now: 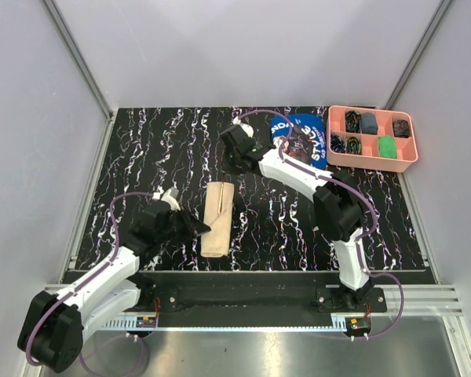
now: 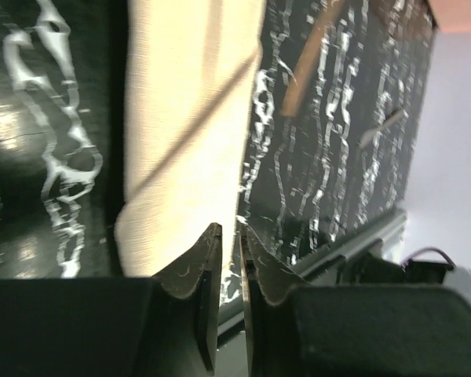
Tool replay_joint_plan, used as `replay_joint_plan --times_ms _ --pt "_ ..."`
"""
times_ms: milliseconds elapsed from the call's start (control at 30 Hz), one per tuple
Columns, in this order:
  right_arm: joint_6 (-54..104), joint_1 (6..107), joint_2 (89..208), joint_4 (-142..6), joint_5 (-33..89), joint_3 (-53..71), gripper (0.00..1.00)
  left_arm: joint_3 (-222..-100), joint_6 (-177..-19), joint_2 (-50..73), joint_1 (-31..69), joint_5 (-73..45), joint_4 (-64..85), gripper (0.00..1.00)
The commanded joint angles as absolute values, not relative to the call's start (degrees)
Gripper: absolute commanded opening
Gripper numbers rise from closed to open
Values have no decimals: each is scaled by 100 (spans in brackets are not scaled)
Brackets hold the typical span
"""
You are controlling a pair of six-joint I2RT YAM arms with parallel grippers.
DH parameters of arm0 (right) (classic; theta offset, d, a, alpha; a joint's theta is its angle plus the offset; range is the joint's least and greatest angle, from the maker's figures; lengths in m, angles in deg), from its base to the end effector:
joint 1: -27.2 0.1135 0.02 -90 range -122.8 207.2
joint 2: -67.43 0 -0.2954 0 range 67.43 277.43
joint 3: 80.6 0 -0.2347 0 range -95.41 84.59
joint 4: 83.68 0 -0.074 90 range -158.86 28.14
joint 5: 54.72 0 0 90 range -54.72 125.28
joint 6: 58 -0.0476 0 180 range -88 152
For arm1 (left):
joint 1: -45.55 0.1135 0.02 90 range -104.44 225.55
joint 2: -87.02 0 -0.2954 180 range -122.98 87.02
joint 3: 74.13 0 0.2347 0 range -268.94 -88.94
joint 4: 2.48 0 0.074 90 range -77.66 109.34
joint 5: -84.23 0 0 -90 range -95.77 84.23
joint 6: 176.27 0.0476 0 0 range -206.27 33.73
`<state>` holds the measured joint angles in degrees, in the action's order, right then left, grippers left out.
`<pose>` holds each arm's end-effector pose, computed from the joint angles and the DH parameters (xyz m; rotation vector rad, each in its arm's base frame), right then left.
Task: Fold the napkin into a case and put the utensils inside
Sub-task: Insert the fork into the folded napkin.
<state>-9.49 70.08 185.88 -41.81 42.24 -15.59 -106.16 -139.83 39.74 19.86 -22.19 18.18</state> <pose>0.3558 0.3226 0.2728 0.0312 2.4287 0.5605 0.1230 -0.0741 0.1986 -0.4032 2.3532 -1.0398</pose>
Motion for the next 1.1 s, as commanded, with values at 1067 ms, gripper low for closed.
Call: replay_joint_plan --times_ms 1067 --pt "-1176 7633 19610 -3723 5093 -2492 0 -9677 -14015 3763 1796 -2607 1251 8"
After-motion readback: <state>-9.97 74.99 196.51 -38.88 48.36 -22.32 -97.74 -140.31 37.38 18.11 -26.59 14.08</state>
